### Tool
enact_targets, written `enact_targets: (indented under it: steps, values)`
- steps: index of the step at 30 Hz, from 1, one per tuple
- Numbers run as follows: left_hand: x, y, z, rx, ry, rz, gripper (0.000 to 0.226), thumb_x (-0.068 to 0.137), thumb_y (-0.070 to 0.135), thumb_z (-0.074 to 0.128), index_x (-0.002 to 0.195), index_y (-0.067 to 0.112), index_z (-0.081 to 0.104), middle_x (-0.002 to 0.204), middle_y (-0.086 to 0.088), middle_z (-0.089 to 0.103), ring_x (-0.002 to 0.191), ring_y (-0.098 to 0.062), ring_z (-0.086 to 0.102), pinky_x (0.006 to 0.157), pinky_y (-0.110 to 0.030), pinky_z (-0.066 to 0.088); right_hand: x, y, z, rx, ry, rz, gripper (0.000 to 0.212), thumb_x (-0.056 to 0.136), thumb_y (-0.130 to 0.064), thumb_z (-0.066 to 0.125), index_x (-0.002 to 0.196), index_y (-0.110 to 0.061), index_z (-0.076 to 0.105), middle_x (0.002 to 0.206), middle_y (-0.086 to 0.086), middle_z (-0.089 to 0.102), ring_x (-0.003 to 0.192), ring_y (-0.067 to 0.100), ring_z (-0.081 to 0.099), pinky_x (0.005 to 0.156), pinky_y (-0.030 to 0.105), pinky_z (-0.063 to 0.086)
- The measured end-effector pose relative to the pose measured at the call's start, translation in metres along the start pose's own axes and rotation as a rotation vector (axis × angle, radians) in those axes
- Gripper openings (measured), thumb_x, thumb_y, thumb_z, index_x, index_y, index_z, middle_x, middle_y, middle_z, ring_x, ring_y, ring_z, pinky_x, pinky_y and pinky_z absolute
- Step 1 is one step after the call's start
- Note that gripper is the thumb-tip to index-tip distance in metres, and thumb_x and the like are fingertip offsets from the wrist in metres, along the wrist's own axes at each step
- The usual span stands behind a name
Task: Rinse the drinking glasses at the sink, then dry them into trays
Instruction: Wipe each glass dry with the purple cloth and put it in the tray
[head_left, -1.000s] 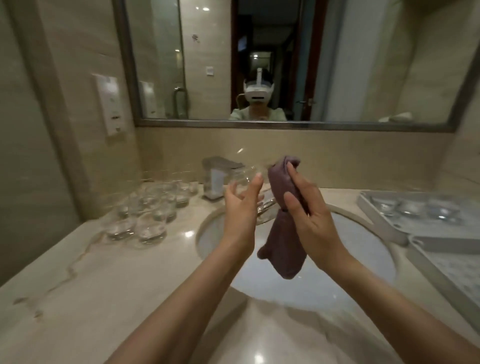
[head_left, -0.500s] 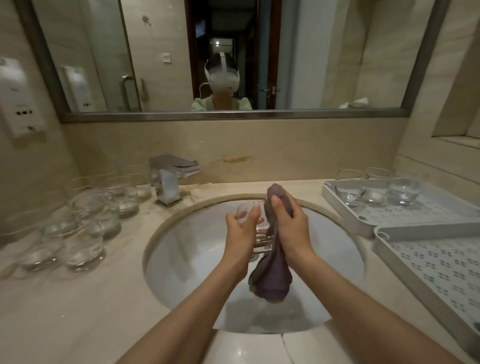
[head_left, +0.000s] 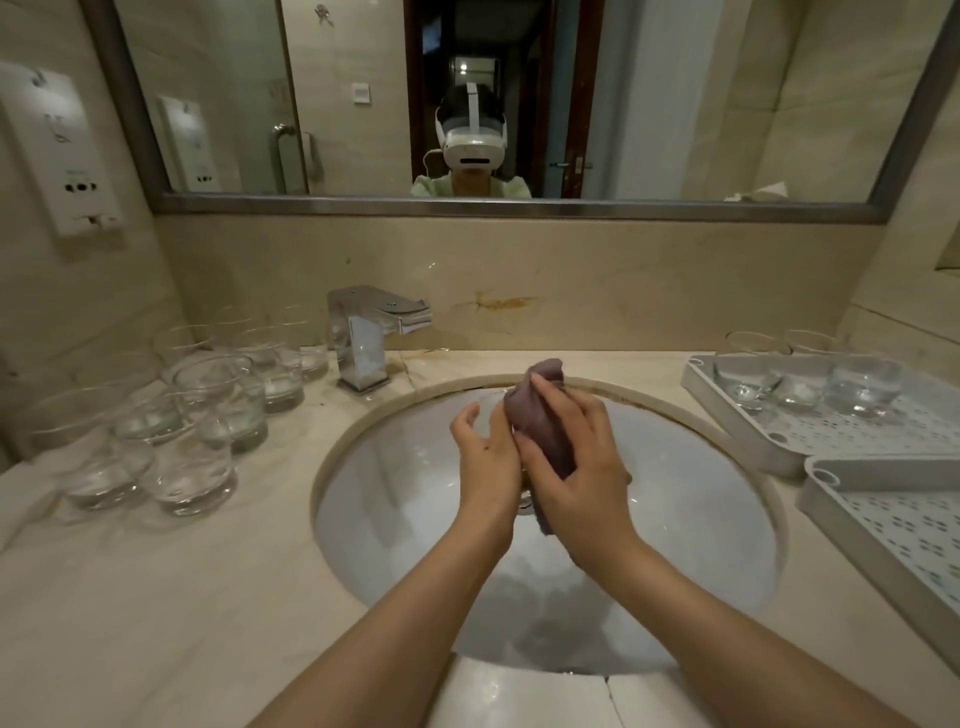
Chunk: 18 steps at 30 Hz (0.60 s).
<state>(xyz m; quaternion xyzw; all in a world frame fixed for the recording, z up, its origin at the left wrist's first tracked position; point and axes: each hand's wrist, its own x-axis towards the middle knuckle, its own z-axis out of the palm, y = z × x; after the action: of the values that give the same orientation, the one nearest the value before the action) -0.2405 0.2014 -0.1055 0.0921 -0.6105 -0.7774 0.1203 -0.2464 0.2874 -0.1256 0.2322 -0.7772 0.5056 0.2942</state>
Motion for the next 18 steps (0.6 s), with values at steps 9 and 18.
enact_targets:
  steps: [9,18]
  values:
    - [-0.005,-0.002,0.008,0.111,-0.087,0.112,0.03,0.1,0.037,0.042,0.128,0.029,0.035,0.1,-0.001,0.056,0.081,-0.005,0.059,0.07,-0.017,0.052,0.027,0.005,-0.005,0.527,0.131,0.594,0.028,0.096,-0.029,0.056,0.123,-0.025,0.059,0.122,0.003,0.064,0.107,0.011,0.062,0.097,0.029,0.049]
    - [-0.003,0.002,0.006,0.213,-0.109,0.125,0.08,0.079,0.042,0.07,0.136,0.034,0.015,0.128,-0.011,0.042,0.117,-0.023,0.051,0.077,-0.016,0.042,0.033,0.007,-0.016,0.7,0.11,0.761,0.031,0.096,-0.033,0.053,0.124,-0.019,0.06,0.116,0.011,0.068,0.104,0.026,0.066,0.096,0.045,0.051]
